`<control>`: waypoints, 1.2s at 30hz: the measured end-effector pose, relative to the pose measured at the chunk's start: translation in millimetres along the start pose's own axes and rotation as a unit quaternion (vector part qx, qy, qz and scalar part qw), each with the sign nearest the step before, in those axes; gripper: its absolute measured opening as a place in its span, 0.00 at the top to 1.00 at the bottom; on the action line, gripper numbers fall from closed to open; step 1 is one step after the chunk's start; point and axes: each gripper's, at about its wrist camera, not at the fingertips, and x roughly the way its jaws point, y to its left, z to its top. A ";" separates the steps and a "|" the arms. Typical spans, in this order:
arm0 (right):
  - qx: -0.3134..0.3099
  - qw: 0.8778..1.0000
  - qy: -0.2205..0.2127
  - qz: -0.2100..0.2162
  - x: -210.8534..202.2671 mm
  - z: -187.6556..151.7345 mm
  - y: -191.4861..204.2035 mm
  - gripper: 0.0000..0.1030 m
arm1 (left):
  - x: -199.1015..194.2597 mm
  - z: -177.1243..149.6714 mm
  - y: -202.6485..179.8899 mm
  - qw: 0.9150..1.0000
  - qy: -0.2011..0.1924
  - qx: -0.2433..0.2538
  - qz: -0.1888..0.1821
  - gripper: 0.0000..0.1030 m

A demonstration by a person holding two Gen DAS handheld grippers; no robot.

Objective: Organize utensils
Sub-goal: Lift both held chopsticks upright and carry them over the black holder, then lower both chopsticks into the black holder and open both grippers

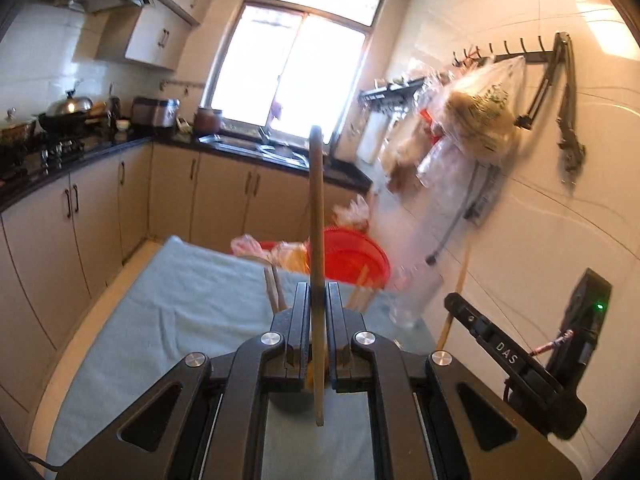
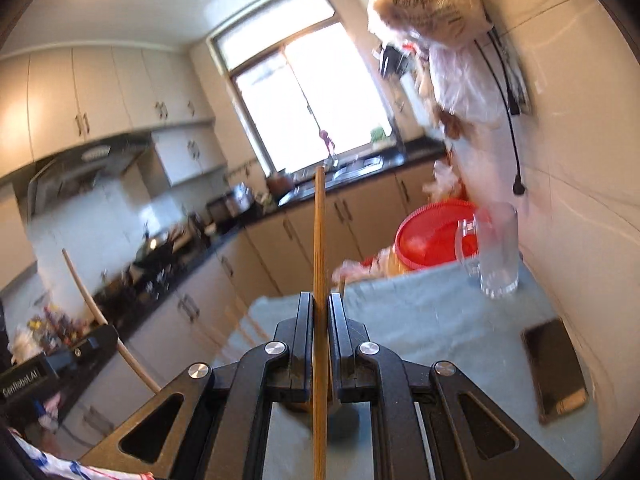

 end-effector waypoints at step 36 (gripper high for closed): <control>-0.035 0.998 -0.049 -0.001 92.0 -27.5 12.6 0.92 | 108.9 -25.6 -3.5 0.997 0.037 0.037 0.057 0.93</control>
